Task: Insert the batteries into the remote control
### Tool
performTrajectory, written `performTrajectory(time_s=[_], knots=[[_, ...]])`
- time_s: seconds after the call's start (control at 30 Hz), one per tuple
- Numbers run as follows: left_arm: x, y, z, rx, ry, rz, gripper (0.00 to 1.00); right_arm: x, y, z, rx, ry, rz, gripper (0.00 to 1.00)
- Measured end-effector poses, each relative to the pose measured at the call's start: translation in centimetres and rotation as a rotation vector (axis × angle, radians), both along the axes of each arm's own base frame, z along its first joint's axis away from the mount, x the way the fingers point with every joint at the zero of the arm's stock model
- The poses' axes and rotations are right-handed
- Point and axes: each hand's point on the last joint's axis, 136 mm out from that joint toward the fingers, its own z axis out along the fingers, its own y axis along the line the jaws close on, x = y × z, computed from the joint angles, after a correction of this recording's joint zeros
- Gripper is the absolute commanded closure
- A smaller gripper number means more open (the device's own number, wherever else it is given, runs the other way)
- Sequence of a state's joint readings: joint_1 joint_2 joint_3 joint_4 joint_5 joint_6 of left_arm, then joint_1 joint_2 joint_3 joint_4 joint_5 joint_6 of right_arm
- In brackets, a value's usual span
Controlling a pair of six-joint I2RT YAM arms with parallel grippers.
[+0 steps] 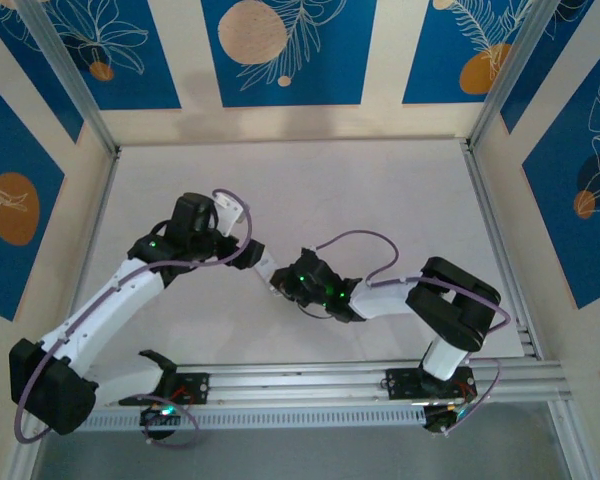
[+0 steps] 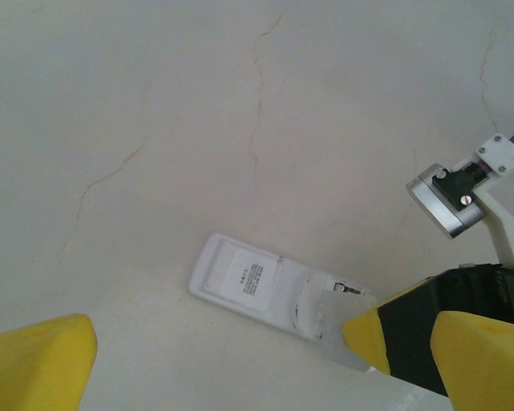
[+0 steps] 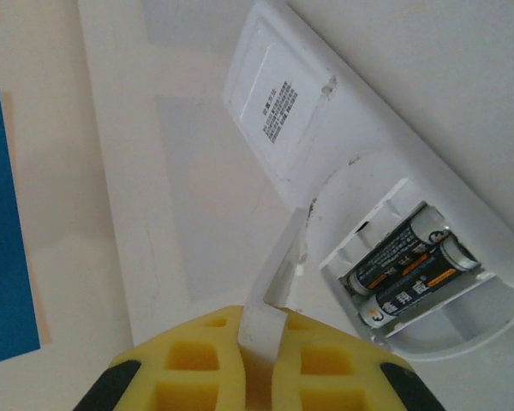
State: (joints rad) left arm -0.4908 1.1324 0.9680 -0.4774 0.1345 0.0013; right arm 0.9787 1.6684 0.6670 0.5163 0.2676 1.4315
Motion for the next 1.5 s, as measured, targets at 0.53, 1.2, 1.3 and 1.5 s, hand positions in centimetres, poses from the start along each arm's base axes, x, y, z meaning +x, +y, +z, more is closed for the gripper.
performTrajectory(time_s=[0.53, 1.2, 1.3, 1.5], knots=[[0.0, -0.3, 0.6, -0.026, -0.031, -0.017, 0.00, 1.9, -0.4, -1.0, 0.035, -0.007, -0.081, 0.90], [-0.1, -0.3, 0.4, -0.026, -0.026, -0.019, 0.00, 0.1, -1.2, -1.5, 0.026, 0.026, -0.097, 0.89], [-0.1, -0.3, 0.4, -0.025, -0.026, -0.019, 0.00, 0.1, -1.2, -1.5, 0.032, 0.031, -0.102, 0.88], [-0.1, -0.3, 0.1, -0.023, -0.022, -0.019, 0.00, 0.1, -1.7, -1.9, 0.075, 0.046, -0.149, 0.85]])
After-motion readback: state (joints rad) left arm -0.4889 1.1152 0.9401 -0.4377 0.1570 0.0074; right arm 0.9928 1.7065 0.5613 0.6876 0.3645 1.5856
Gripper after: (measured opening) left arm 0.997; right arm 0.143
